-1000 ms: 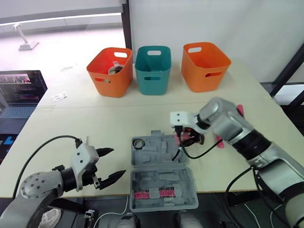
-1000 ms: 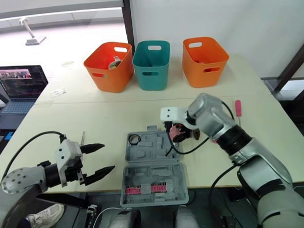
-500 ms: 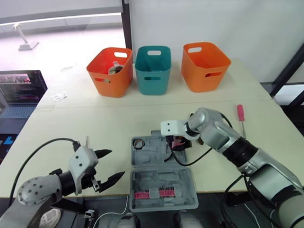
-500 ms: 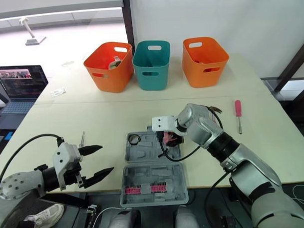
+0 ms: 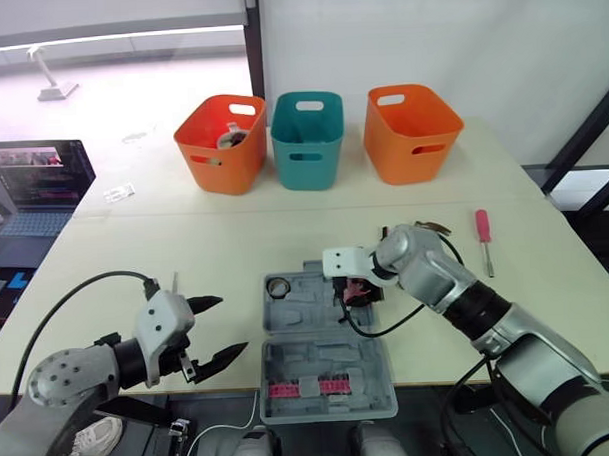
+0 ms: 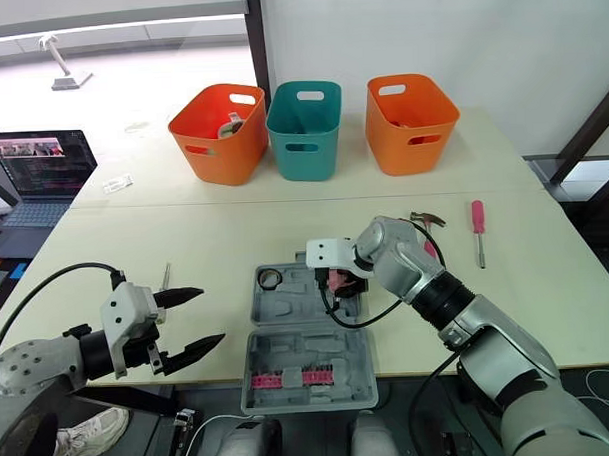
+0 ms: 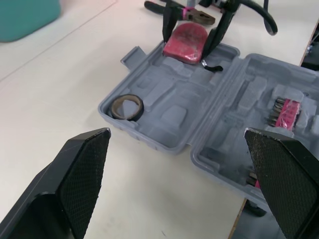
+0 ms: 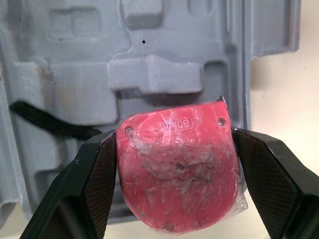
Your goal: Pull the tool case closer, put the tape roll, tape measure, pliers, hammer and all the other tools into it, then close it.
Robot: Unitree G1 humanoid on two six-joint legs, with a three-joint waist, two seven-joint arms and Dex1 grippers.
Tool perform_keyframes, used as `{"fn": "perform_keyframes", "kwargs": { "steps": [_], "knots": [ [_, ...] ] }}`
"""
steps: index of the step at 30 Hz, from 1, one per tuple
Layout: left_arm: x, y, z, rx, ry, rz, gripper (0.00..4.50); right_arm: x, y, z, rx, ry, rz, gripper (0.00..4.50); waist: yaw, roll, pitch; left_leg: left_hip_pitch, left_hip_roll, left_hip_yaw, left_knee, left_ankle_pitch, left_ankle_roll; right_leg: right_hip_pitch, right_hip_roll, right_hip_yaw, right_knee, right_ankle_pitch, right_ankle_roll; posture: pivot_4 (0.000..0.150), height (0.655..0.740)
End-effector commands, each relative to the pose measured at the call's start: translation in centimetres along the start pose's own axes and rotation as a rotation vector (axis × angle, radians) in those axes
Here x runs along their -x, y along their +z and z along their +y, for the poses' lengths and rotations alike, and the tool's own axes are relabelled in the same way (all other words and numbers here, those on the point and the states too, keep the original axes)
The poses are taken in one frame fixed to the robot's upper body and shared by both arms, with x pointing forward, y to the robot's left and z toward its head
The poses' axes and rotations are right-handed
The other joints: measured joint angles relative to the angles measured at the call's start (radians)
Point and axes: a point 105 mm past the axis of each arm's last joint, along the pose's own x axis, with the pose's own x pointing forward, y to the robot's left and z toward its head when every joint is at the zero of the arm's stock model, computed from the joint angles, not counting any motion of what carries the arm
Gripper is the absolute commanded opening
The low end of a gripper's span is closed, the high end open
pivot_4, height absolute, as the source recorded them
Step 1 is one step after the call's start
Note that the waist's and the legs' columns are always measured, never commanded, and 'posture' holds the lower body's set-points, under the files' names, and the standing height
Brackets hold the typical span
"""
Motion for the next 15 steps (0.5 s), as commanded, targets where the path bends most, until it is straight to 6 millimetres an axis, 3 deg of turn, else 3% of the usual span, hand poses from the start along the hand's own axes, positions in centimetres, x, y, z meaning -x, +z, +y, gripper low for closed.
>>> {"fn": "perform_keyframes", "kwargs": {
  "steps": [1,8,10,11,15],
  "knots": [
    [0.2,0.5,0.0,-0.012,0.0,-0.016,4.5,0.4,0.6,-0.7,0.004,-0.035,-0.03,3.18,0.0,0.0,0.0,0.0,0.0,0.0,0.0,0.0,0.0,0.0,0.0,0.0,0.0,0.0,0.0,0.15,0.74],
    [0.3,0.0,0.2,-0.011,-0.001,-0.001,4.5,0.3,1.3,-0.9,0.007,-0.042,-0.058,3.18,-0.001,0.0,0.0,0.0,0.0,0.0,0.0,0.0,0.0,0.0,0.0,0.0,0.0,0.0,0.0,0.15,0.74],
    [0.3,-0.1,0.4,-0.013,0.0,0.0,4.5,0.4,1.3,-1.1,0.007,-0.058,-0.063,4.26,-0.001,0.0,0.0,0.0,0.0,0.0,0.0,0.0,0.0,0.0,0.0,0.0,0.0,0.0,0.0,0.15,0.74],
    [0.3,-0.1,0.5,-0.013,0.0,0.0,4.5,0.4,1.3,-1.2,0.007,-0.062,-0.064,4.45,-0.001,0.0,0.0,0.0,0.0,0.0,0.0,0.0,0.0,0.0,0.0,0.0,0.0,0.0,0.0,0.15,0.74],
    [0.2,-0.2,0.7,-0.02,-0.009,0.003,4.5,0.9,1.5,-1.8,0.022,-0.099,-0.066,4.45,0.0,0.0,0.0,0.0,0.0,0.0,0.0,0.0,0.0,0.0,0.0,0.0,0.0,0.0,0.0,0.15,0.74]
  ]
}}
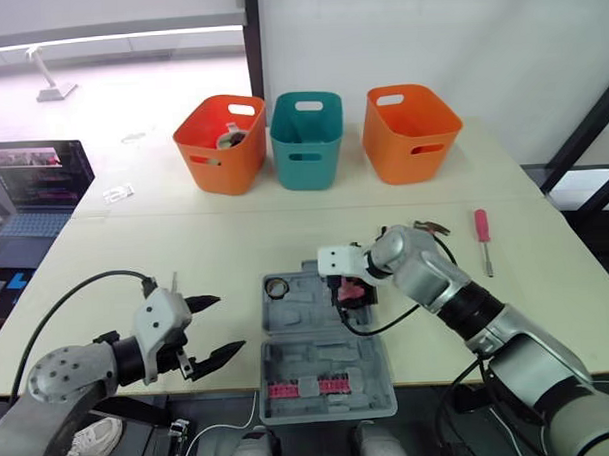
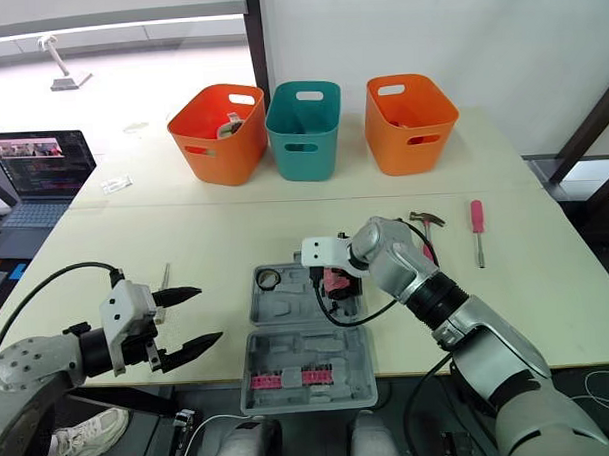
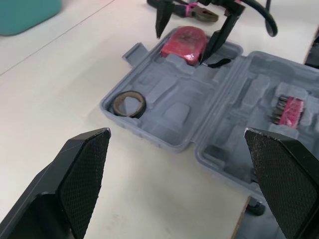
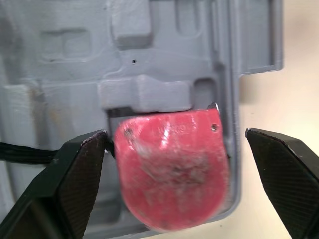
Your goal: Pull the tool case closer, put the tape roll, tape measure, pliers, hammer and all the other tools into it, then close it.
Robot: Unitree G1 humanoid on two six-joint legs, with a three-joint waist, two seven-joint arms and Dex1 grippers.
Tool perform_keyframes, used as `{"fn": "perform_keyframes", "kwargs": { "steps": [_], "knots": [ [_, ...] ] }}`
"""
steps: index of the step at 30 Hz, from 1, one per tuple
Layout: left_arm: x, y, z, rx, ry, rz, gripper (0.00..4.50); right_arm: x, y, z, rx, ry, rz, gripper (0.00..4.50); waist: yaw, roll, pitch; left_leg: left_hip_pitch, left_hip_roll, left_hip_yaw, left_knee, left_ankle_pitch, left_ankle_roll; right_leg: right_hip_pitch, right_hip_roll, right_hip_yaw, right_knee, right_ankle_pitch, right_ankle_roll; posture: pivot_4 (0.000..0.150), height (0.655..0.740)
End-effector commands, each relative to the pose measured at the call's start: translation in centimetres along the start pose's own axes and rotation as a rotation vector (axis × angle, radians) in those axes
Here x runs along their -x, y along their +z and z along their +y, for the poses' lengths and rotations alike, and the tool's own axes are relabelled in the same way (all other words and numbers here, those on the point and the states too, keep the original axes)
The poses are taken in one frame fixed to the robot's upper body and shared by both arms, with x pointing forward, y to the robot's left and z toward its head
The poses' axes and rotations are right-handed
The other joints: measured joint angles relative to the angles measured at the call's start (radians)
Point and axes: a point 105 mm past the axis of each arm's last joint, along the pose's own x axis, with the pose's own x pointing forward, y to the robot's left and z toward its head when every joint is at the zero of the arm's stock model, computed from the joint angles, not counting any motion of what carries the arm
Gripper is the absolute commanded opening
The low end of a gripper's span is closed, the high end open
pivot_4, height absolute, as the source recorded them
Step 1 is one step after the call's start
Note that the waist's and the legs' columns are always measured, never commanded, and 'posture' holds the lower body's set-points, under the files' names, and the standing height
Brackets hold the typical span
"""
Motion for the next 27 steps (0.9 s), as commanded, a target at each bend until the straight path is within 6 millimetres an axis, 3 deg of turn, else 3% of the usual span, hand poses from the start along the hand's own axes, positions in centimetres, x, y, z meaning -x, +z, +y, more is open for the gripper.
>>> {"fn": "perform_keyframes", "kwargs": {
  "steps": [1,9,12,14,16,20,23,27],
  "knots": [
    [0.1,0.6,0.2,-0.043,-0.009,-0.013,4.5,1.3,0.9,-1.1,0.011,-0.049,-0.032,4.45,0.0,0.0,0.0,0.0,0.0,0.0,0.0,0.0,0.0,0.0,0.0,0.0,0.0,0.0,0.0,0.15,0.74],
    [0.0,0.5,0.5,-0.052,-0.014,-0.015,4.5,5.5,2.5,-0.5,-0.062,0.071,-0.19,4.45,0.0,0.0,0.0,0.0,0.0,0.0,0.0,0.0,0.0,0.0,0.0,0.0,0.0,0.0,0.0,0.15,0.74],
    [-0.1,0.5,0.5,-0.055,-0.022,-0.02,4.5,7.9,4.3,-1.5,-0.094,0.031,-0.466,4.45,0.0,0.0,0.0,0.0,0.0,0.0,0.0,0.0,0.0,0.0,0.0,0.0,0.0,0.0,0.0,0.15,0.74],
    [-0.3,0.7,0.5,-0.053,-0.026,-0.027,4.5,8.4,3.4,-1.7,-0.06,-0.001,-0.492,4.45,0.002,0.0,0.0,0.0,0.0,0.0,0.0,0.0,0.0,0.0,0.0,0.0,0.0,0.0,0.0,0.15,0.74],
    [-0.6,0.9,0.4,-0.047,-0.035,-0.04,4.5,8.3,1.9,-1.2,-0.178,0.109,-0.475,4.45,0.005,0.0,0.0,0.0,0.0,0.0,0.0,0.0,0.0,0.001,0.0,0.0,-0.001,0.0,0.0,0.15,0.74],
    [-0.9,1.1,0.1,-0.026,-0.065,-0.047,4.5,8.7,1.5,-1.7,-0.28,0.128,-0.556,4.45,0.001,0.0,0.0,0.0,0.0,0.0,0.0,0.0,0.0,0.001,0.0,0.0,-0.001,0.0,0.0,0.15,0.74],
    [-1.0,1.4,0.2,-0.033,-0.066,-0.053,4.5,7.6,0.1,-2.2,-0.335,0.067,-0.547,3.53,-0.003,0.0,0.0,0.0,0.0,0.0,0.0,0.0,0.0,0.0,0.0,0.0,0.0,0.0,0.0,0.15,0.74],
    [-1.0,1.4,0.4,-0.038,-0.063,-0.055,4.5,6.6,-0.6,-2.3,-0.339,0.014,-0.568,1.65,0.001,0.0,0.0,0.0,0.0,0.0,0.0,0.0,0.0,0.001,0.0,0.0,0.0,0.0,0.0,0.15,0.74]
  ]
}}
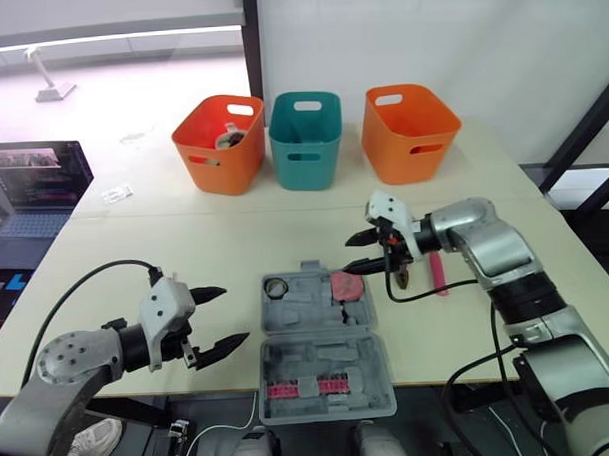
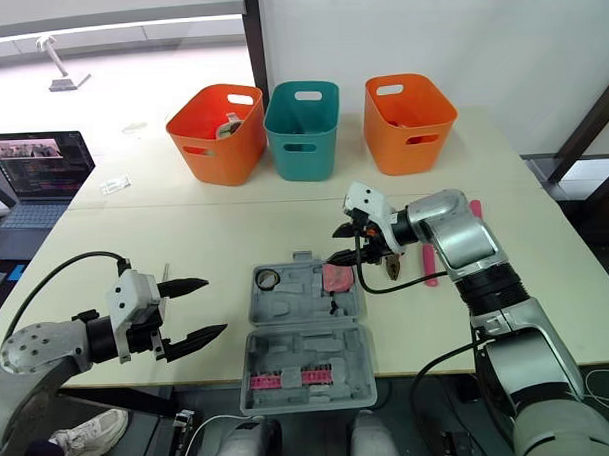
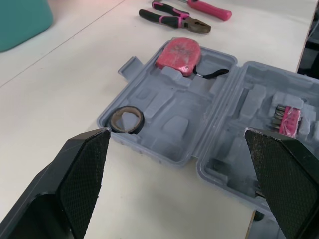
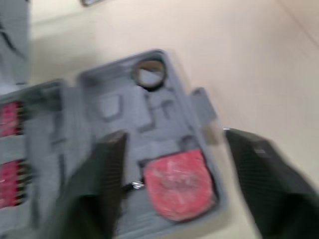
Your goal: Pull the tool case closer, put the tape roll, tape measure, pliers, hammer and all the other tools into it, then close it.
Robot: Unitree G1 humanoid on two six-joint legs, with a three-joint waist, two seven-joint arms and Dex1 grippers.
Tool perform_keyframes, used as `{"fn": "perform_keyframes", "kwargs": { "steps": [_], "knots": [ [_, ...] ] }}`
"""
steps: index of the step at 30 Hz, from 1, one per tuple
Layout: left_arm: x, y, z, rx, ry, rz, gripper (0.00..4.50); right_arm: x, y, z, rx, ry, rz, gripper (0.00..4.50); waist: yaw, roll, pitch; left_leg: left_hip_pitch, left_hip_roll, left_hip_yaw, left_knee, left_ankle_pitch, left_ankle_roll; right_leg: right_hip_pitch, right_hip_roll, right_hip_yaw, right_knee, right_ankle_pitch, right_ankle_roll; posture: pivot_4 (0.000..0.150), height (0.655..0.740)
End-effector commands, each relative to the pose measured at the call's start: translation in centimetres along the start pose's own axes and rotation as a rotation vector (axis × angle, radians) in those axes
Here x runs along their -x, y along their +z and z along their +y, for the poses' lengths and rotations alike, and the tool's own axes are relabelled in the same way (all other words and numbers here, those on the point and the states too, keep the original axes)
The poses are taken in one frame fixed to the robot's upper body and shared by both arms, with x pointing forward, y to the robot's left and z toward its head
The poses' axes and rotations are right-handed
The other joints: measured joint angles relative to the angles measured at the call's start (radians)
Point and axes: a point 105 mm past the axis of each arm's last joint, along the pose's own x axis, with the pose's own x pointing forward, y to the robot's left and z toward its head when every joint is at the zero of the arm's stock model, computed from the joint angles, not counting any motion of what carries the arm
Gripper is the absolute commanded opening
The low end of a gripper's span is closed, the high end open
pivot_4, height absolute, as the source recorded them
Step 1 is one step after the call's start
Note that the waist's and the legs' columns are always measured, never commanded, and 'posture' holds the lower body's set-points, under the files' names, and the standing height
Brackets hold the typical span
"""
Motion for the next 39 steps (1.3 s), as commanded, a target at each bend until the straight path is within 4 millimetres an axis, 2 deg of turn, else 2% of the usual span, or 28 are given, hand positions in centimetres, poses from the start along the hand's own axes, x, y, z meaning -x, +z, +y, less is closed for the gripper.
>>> {"fn": "perform_keyframes", "kwargs": {
  "steps": [1,8,15,19,21,23,24,26,28,31,34,36,38,39],
  "knots": [
    [-0.1,0.8,0.0,-0.034,-0.014,-0.022,4.5,-0.3,0.1,-0.6,0.032,-0.056,-0.069,1.18,0.0,0.0,0.0,0.0,0.0,0.0,0.0,0.0,0.0,0.0,0.0,0.0,0.0,0.0,0.0,0.15,0.74],
    [-0.3,0.9,-0.1,-0.04,-0.02,-0.028,4.5,-1.5,-3.0,0.4,0.0,-0.057,-0.071,1.18,0.001,0.0,0.0,0.0,0.0,0.0,0.0,0.0,0.0,0.0,0.0,0.0,0.0,0.0,0.0,0.15,0.74],
    [-0.4,0.8,0.0,-0.042,-0.023,-0.025,4.5,-2.6,-5.5,-0.2,-0.105,-0.134,-0.096,1.18,-0.002,0.0,0.0,0.0,0.0,0.0,0.0,0.0,0.0,0.0,0.0,0.0,0.0,0.0,0.0,0.15,0.74],
    [-0.7,0.8,-0.4,-0.043,-0.042,-0.025,4.5,-4.7,-11.7,2.0,-0.165,-0.134,0.002,1.18,0.0,-0.001,-0.001,0.001,0.0,0.0,0.0,0.0,0.0,0.002,0.0,0.0,0.0,0.0,0.0,0.15,0.74],
    [-0.8,0.9,-0.4,-0.043,-0.044,-0.025,4.5,-4.7,-13.2,2.6,-0.234,-0.127,-0.011,1.18,0.002,-0.002,-0.002,0.004,0.0,0.0,0.0,0.0,0.0,0.006,0.0,0.0,-0.001,0.0,0.0,0.15,0.74],
    [-0.6,1.1,-0.4,-0.026,-0.05,-0.038,4.5,-4.6,-13.6,3.2,-0.275,-0.109,-0.045,1.18,0.003,-0.003,-0.002,0.01,0.0,0.0,0.0,0.0,0.0,0.012,0.0,0.0,-0.003,0.0,0.0,0.15,0.74],
    [-0.6,1.2,-0.5,-0.019,-0.054,-0.048,4.5,-4.5,-13.7,3.3,-0.287,-0.108,-0.058,1.18,0.004,-0.004,-0.003,0.014,0.0,0.0,-0.002,0.0,0.0,0.016,0.0,0.0,-0.004,0.0,0.0,0.15,0.74],
    [-0.5,1.3,-0.5,0.0,-0.058,-0.051,4.5,-4.2,-12.5,2.8,-0.304,-0.127,-0.144,1.18,0.004,-0.006,-0.004,0.018,0.0,0.0,-0.004,0.0,0.0,0.021,0.0,0.0,-0.006,-0.001,0.0,0.15,0.74],
    [-0.4,1.2,-0.4,0.012,-0.056,-0.051,4.5,-3.5,-10.6,2.0,-0.319,-0.146,-0.24,1.18,0.002,-0.006,-0.004,0.018,0.0,0.0,-0.004,0.0,0.0,0.02,0.0,0.0,-0.006,-0.001,0.0,0.15,0.74],
    [-0.4,1.1,-0.2,0.015,-0.046,-0.046,4.5,-2.3,-7.2,2.0,-0.375,-0.063,-0.371,1.18,0.0,-0.005,-0.004,0.017,0.0,0.0,-0.004,0.0,0.0,0.018,0.0,0.0,-0.004,-0.001,0.0,0.15,0.74],
    [0.3,1.4,-0.1,0.116,-0.043,-0.116,4.5,-0.1,-3.9,0.9,-0.291,-0.102,-0.419,1.18,-0.002,-0.001,-0.002,0.016,0.001,0.001,-0.005,0.0,0.0,0.014,0.0,0.001,-0.002,-0.001,-0.001,0.15,0.74],
    [1.1,0.6,0.0,0.124,-0.035,-0.097,4.5,1.0,-3.5,0.6,-0.229,-0.131,-0.352,1.18,-0.002,0.0,-0.001,0.015,0.001,0.002,-0.005,0.0,0.0,0.013,0.0,0.003,-0.002,-0.001,-0.001,0.15,0.74],
    [2.1,0.0,1.1,0.142,0.04,-0.1,4.5,2.1,-4.7,1.0,-0.155,-0.128,-0.258,1.18,0.003,-0.001,-0.001,0.016,0.001,0.003,-0.006,0.0,0.0,0.013,0.0,0.003,-0.002,-0.001,-0.001,0.15,0.74],
    [2.9,-0.6,1.8,0.15,0.096,-0.098,4.5,2.8,-5.6,1.0,-0.134,-0.134,-0.213,1.55,0.006,-0.002,-0.002,0.016,0.001,0.003,-0.006,0.0,0.0,0.013,0.0,0.003,-0.003,-0.001,-0.001,0.15,0.74]
  ]
}}
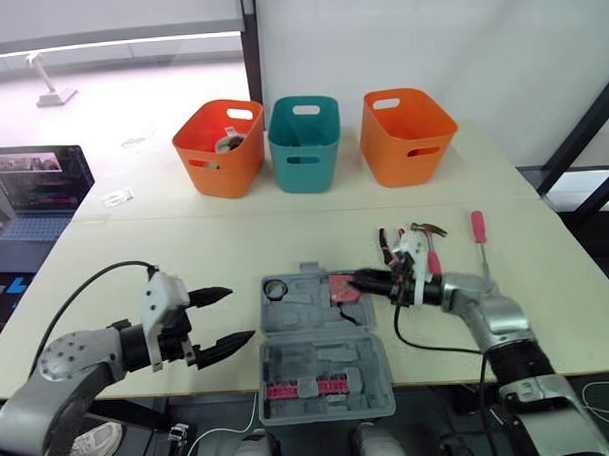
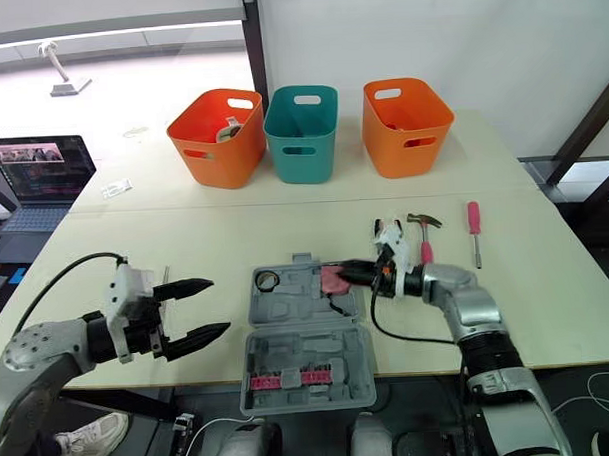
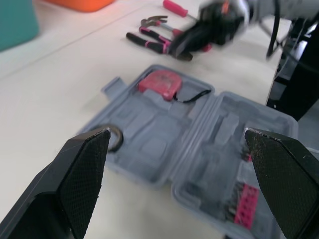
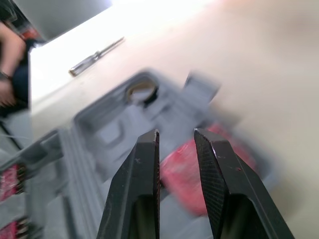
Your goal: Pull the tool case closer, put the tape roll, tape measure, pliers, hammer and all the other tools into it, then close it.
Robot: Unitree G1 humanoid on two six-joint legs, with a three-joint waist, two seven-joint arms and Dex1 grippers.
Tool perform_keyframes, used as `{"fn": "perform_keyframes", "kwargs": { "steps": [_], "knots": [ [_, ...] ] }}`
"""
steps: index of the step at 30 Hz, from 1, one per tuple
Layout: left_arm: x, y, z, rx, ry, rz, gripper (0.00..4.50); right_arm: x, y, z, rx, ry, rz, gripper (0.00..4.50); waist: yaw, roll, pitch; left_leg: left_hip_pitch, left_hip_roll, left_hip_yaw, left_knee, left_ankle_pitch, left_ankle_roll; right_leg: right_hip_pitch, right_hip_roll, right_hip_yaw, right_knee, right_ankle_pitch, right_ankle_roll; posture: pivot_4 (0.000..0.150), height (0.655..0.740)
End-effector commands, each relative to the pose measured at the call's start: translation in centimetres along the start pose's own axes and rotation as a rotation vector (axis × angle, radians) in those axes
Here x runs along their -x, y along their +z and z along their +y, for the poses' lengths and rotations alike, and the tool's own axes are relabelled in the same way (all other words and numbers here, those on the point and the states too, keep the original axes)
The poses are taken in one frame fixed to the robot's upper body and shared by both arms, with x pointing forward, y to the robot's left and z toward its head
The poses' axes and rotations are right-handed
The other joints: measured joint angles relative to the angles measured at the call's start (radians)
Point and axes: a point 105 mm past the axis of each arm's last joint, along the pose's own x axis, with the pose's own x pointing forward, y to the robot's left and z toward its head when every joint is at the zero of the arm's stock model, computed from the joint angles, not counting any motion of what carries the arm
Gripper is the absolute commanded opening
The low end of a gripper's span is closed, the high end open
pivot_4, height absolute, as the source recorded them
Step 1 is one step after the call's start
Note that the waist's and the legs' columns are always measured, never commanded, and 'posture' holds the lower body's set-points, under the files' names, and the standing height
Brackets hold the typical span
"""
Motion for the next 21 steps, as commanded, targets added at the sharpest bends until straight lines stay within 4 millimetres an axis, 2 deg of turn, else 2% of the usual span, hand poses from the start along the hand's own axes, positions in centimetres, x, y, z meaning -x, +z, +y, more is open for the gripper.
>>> {"fn": "perform_keyframes", "kwargs": {
  "steps": [1,3,5,7,10,13,14,15,18,21],
  "knots": [
    [2.6,-0.3,2.4,-0.015,0.161,-0.028,4.5,2.2,-0.9,-0.5,0.043,-0.015,0.08,1.68,0.005,-0.001,0.0,0.0,0.0,0.0,-0.001,0.0,0.0,0.0,0.0,0.0,-0.001,0.0,0.0,0.15,0.74],
    [4.4,-1.4,3.5,0.019,0.268,-0.022,4.5,3.8,-1.0,-1.9,-0.024,-0.105,0.058,2.39,0.003,-0.002,0.0,0.0,0.0,0.0,-0.001,0.0,0.0,0.0,0.0,0.0,-0.001,0.0,0.0,0.15,0.74],
    [6.5,-3.4,3.8,0.007,0.343,0.04,4.5,6.0,-1.2,-3.5,-0.014,-0.237,0.037,3.38,0.001,-0.002,0.0,0.0,0.0,0.001,-0.001,0.0,0.0,0.0,0.0,0.0,-0.001,0.0,-0.001,0.15,0.74],
    [8.6,-4.0,4.2,0.053,0.45,-0.004,4.5,8.1,-1.3,-4.5,-0.021,-0.332,-0.002,4.36,-0.002,-0.001,0.0,0.0,0.0,0.003,-0.003,0.0,0.0,-0.001,-0.001,0.002,-0.002,-0.001,-0.002,0.15,0.74],
    [13.8,-4.2,6.1,0.231,0.777,-0.241,4.5,11.9,-2.3,-5.3,-0.04,-0.469,-0.017,4.47,0.004,-0.003,0.0,0.001,0.0,0.005,-0.004,0.0,0.0,-0.002,-0.001,0.004,-0.002,-0.002,-0.003,0.15,0.74],
    [20.6,-7.9,5.7,0.272,1.06,-0.198,4.5,16.8,-4.0,-5.9,-0.037,-0.677,-0.04,4.47,0.003,-0.004,-0.001,0.002,0.001,0.004,-0.005,0.0,0.0,-0.001,0.0,0.003,-0.002,0.0,-0.001,0.15,0.74],
    [22.0,-8.8,5.2,0.259,1.107,-0.165,4.5,18.1,-4.2,-5.9,-0.058,-0.723,-0.069,4.47,0.003,-0.005,-0.001,0.002,0.001,0.005,-0.005,0.0,0.0,-0.001,0.0,0.004,-0.003,-0.001,-0.001,0.15,0.74],
    [22.8,-9.2,4.8,0.246,1.127,-0.145,4.5,18.8,-4.4,-5.8,-0.073,-0.745,-0.092,4.47,0.0,-0.005,-0.001,0.002,0.001,0.005,-0.006,0.0,0.0,-0.001,0.0,0.004,-0.004,-0.002,-0.003,0.15,0.74],
    [22.8,-10.4,3.3,0.208,1.061,-0.042,4.5,20.3,-4.7,-5.8,-0.093,-0.816,-0.142,4.47,-0.004,-0.004,-0.001,0.002,0.001,0.009,-0.008,0.0,0.0,0.0,0.0,0.007,-0.011,-0.002,-0.004,0.15,0.74],
    [23.9,-10.5,3.2,0.195,1.1,-0.051,4.5,20.8,-5.4,-5.6,-0.093,-0.853,-0.137,4.47,-0.003,-0.007,-0.004,0.003,0.002,0.01,-0.006,0.0,0.0,0.001,0.0,0.008,-0.013,-0.001,-0.007,0.15,0.74]
  ]
}}
